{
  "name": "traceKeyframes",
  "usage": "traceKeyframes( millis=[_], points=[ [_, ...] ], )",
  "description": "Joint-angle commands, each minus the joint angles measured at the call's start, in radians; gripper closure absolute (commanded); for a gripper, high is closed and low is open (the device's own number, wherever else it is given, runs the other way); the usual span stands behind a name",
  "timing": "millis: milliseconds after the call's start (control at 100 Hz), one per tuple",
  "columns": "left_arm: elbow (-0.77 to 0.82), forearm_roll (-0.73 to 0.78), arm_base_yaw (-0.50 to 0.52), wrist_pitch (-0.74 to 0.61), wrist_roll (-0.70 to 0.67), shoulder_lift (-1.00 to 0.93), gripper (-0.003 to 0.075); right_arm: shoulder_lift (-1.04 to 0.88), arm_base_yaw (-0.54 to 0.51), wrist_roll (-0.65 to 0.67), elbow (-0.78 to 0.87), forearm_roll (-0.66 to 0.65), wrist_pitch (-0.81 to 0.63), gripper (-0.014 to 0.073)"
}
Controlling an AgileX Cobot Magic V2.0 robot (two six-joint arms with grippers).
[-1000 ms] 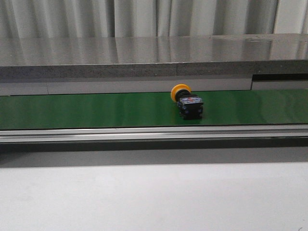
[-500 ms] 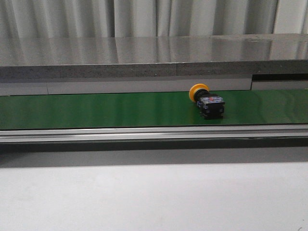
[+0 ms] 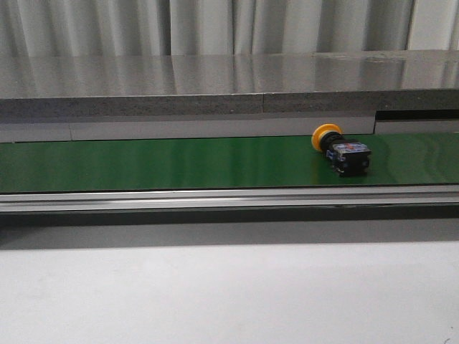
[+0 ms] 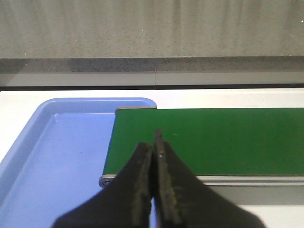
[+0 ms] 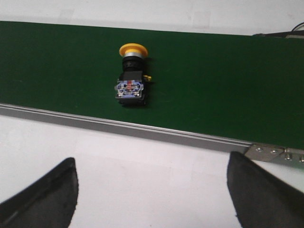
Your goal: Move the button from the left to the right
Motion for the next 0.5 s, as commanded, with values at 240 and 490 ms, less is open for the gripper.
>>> traceKeyframes(
  millis=[240,490],
  points=[
    [-0.025,-0.011,-0.005,-0.082,-0.001,0.006,0.074,0.256,-0.003,0.0,-0.17,-0.065,-0.095,-0.0037],
    [-0.025,-0.011,-0.005,-0.082,-0.001,0.006,0.074,0.418,-0.003,-0.001,-0.273,-0.076,-0.098,-0.0037]
  ],
)
